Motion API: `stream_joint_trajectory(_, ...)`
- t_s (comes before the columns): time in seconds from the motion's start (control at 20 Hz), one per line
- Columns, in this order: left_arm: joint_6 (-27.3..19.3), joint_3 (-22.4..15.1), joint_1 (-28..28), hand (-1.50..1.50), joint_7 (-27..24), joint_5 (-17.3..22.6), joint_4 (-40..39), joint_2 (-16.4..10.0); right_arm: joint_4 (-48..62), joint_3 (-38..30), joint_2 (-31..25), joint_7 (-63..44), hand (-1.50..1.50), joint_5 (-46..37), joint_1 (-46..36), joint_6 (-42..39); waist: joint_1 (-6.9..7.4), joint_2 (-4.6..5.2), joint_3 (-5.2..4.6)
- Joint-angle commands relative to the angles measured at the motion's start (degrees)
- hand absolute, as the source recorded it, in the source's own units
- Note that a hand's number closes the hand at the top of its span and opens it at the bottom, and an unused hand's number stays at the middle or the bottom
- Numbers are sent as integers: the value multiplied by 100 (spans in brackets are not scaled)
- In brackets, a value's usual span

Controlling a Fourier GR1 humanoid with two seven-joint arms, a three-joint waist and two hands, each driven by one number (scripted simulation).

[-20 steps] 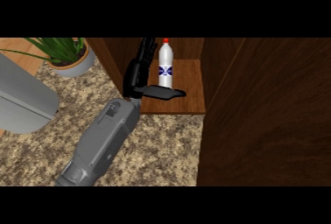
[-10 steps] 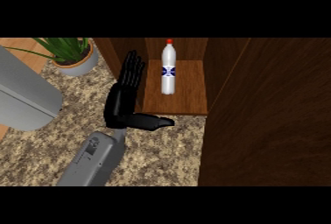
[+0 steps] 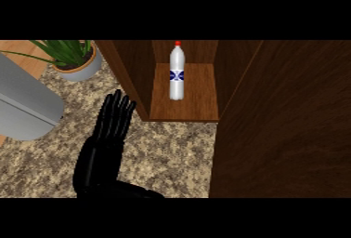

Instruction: Pick up the bottled water, place it into the cabinet and close the cabinet

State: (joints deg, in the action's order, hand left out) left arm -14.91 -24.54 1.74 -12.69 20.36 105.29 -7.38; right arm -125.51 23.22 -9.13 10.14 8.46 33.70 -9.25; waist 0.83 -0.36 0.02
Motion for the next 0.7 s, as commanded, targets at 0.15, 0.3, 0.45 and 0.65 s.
stream_joint_trajectory(0.15,134,292,-920,-150,251,274,1494,-562,-217,403,-611,-585,150,-394,-260,-480,-6,18,-5)
stream_joint_trajectory(0.3,282,153,-2110,-150,-273,196,1984,-802,-382,826,-864,-317,150,-818,67,-695,31,-14,-9)
stream_joint_trajectory(0.45,332,444,-2470,-150,-293,314,2430,-1019,-785,1113,-870,-865,150,-694,-77,-712,49,0,-9)
stream_joint_trajectory(0.65,587,738,-2750,-150,-609,540,2241,-1003,-920,2068,-692,-821,150,-1632,12,-460,-57,-9,-10)
